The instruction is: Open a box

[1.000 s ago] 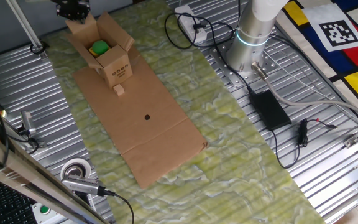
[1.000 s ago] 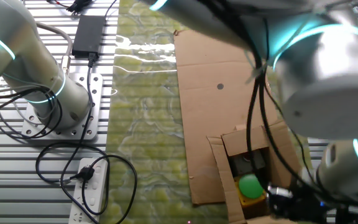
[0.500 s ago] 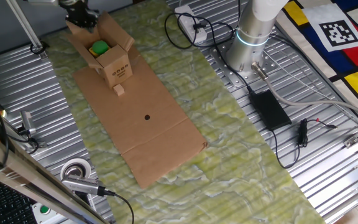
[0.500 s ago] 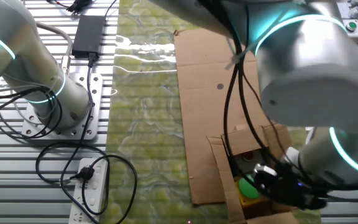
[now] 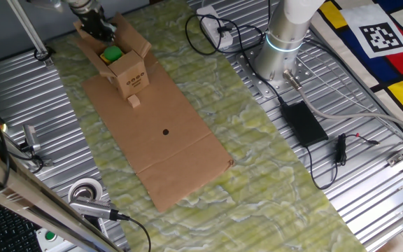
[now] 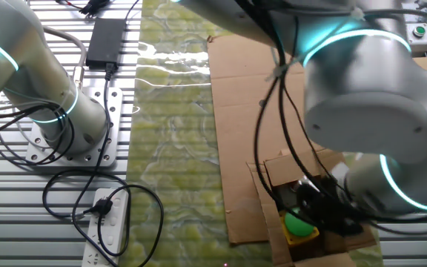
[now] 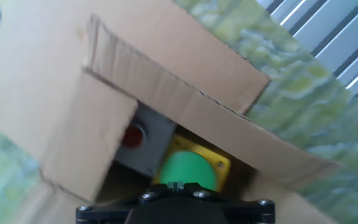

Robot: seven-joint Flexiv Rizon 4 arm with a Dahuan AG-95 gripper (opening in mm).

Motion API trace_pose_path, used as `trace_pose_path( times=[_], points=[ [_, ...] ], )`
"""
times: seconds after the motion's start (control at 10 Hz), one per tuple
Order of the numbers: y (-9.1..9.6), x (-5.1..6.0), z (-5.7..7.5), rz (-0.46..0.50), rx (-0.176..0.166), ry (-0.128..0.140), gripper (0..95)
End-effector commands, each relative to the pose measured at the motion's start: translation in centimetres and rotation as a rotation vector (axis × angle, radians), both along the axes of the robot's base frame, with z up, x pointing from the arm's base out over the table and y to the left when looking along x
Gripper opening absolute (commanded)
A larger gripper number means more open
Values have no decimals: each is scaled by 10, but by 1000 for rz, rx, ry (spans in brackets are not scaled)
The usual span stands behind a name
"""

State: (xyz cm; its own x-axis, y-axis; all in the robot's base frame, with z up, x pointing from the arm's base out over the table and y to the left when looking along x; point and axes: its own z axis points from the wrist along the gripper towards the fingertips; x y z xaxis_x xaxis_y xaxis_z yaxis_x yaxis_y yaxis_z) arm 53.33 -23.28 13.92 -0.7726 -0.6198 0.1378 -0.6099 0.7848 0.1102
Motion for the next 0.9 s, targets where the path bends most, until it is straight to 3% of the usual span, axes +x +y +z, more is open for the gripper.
trace_pose_path(
  times=[0.1,0.4,0.9],
  points=[
    [23,-3,-9,-105,24,0,0],
    [33,-3,-12,-152,48,3,0],
    [41,-5,-5,-171,48,15,0]
  ],
)
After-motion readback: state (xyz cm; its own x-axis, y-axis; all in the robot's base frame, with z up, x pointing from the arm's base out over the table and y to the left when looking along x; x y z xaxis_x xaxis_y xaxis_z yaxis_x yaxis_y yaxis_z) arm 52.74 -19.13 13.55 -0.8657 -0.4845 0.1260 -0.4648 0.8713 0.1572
